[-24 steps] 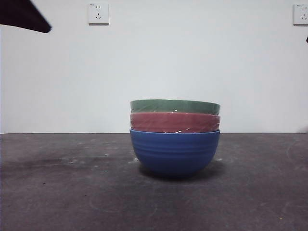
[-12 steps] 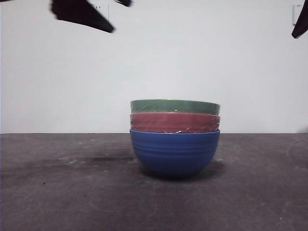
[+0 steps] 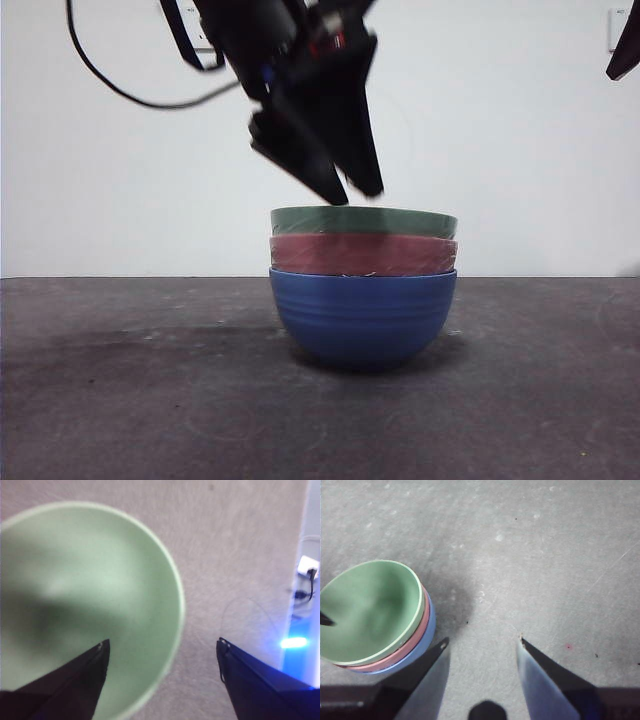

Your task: Pick up the green bowl on the top,put the green bowl on the left,pick up the red bowl in the middle,put the red bowl on the right

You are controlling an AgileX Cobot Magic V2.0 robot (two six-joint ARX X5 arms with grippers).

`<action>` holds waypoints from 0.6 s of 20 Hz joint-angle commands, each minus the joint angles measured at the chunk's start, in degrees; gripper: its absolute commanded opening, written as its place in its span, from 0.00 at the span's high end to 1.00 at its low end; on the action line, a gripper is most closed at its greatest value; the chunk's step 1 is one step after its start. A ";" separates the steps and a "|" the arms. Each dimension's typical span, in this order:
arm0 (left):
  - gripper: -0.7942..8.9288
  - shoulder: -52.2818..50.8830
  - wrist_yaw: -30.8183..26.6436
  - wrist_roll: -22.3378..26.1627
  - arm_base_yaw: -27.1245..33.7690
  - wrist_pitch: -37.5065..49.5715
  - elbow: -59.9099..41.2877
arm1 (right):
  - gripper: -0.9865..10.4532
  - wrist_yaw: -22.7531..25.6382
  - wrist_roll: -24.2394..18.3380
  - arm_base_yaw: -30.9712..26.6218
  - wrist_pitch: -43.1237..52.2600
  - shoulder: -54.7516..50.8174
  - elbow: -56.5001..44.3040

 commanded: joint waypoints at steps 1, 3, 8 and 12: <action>0.55 2.10 0.07 2.56 -0.28 0.50 -0.17 | 0.72 -0.07 0.52 0.09 -0.02 0.13 0.17; 0.57 2.80 0.07 3.04 -0.26 0.39 -0.17 | 0.72 -0.04 0.52 0.09 -0.26 0.13 0.17; 0.81 2.80 0.17 4.59 -0.35 0.44 -0.13 | 0.72 0.00 0.52 0.09 -0.28 0.13 0.17; 0.93 2.75 0.28 5.46 -0.39 0.42 -0.07 | 0.72 0.07 0.48 0.09 -0.26 0.13 0.17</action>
